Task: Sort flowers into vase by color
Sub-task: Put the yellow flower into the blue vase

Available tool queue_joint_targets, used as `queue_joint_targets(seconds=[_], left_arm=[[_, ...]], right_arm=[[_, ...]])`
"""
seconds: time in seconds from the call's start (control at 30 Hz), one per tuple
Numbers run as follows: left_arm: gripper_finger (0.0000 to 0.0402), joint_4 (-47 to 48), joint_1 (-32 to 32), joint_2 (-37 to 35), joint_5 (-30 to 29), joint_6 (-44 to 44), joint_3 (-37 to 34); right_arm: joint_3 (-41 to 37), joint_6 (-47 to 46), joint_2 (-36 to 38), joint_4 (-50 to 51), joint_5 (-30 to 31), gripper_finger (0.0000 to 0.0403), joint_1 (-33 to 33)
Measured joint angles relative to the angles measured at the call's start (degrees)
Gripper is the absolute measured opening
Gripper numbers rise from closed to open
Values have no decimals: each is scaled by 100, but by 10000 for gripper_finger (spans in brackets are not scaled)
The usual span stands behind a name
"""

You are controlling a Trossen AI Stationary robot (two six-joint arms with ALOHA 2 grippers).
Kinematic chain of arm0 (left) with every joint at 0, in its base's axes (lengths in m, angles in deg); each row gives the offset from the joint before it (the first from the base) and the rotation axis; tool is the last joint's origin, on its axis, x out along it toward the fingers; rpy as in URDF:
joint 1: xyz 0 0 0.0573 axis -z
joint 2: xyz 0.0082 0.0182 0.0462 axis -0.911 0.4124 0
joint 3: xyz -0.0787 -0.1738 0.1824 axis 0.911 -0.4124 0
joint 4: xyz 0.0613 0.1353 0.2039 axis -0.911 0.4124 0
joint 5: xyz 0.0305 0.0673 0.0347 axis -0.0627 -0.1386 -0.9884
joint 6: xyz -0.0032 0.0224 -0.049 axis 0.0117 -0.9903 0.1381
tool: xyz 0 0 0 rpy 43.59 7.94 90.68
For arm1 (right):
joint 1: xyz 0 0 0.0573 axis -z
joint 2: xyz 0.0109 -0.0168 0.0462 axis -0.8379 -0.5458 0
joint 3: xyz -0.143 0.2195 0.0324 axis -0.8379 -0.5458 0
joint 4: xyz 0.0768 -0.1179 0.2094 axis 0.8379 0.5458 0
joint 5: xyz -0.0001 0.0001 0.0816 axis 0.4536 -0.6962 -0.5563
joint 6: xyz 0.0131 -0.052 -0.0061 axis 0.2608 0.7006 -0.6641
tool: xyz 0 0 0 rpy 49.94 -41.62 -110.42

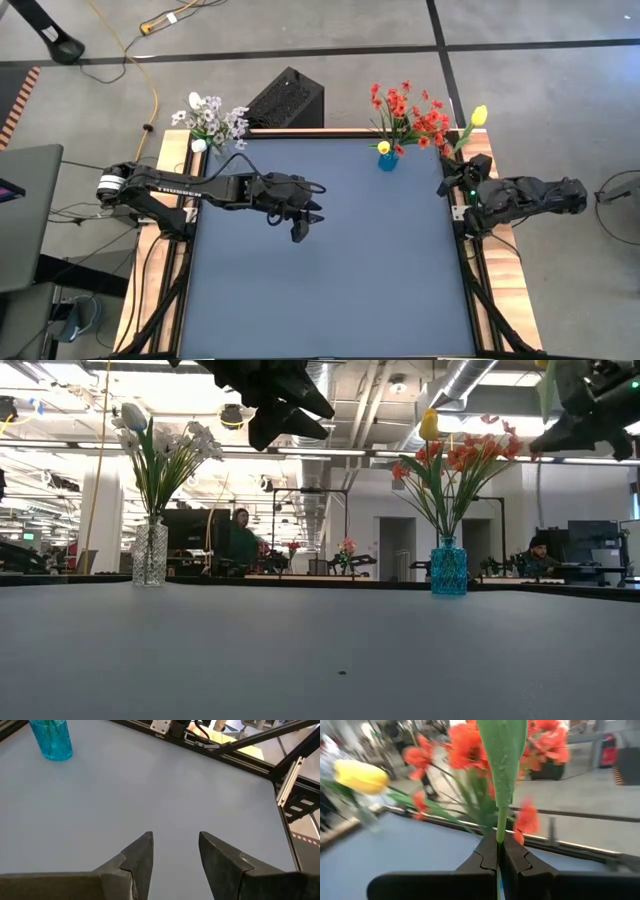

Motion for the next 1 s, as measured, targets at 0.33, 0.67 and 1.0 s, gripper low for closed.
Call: queue_joint_targets(seconds=[0.33,0.67,1.0], left_arm=[[146,97,0,0,-51,2,0],[146,81,-2,0,-48,-13,0],[146,79,-2,0,-42,63,0]], right_arm=[[526,-17,1,1236,27,25,530],[509,-765,1,1427,269,25,1716],[509,-1085,-553,776,-887,25,2932]])
